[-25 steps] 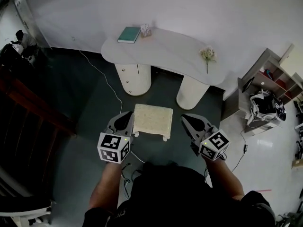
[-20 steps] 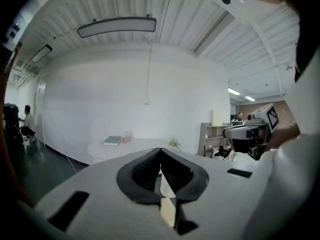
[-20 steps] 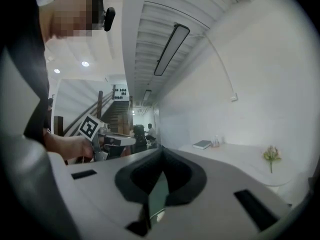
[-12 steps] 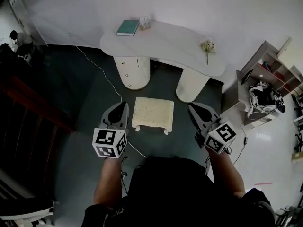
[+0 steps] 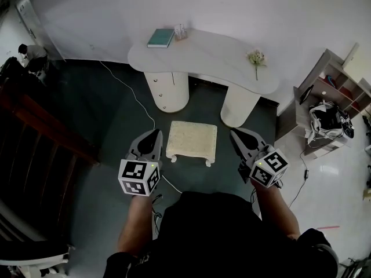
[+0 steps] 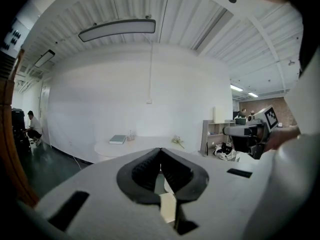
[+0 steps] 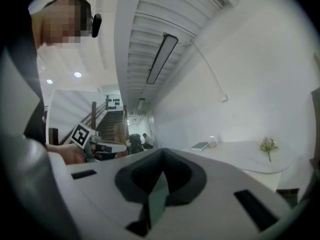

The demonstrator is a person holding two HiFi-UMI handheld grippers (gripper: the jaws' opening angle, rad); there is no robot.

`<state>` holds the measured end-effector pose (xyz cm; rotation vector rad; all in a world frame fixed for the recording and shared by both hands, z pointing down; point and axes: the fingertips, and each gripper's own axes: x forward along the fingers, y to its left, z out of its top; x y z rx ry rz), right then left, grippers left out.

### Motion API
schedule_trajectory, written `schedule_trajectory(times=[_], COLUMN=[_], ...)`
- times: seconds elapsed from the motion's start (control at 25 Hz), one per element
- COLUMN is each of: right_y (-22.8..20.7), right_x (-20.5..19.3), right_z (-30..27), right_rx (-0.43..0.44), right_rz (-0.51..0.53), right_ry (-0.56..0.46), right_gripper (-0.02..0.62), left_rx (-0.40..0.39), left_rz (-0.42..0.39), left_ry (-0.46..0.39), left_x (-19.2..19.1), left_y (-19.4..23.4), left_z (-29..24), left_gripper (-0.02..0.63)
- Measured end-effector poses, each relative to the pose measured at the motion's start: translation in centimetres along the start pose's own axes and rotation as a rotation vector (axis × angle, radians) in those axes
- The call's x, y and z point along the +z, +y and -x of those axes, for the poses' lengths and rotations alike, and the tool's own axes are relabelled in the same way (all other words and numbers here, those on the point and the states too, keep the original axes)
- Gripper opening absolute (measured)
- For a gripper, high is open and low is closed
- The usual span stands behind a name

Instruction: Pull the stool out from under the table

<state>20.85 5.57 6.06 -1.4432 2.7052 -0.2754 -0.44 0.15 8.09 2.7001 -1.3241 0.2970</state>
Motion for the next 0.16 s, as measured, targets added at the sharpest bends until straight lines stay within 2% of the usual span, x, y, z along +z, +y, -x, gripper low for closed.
schedule_trajectory(times=[0.16], right_y=[0.43], right_x=[0.07], right_z=[0.02], right_rx=[0.025], right_rz=[0.007], right_ry=[0.0], right_gripper=[0.003], left_rx=[0.013], left_rz=[0.007], left_ry=[0.006], left_x=[-0.36], left_y=[-0.27], left_z=[0.13], left_gripper=[0.0])
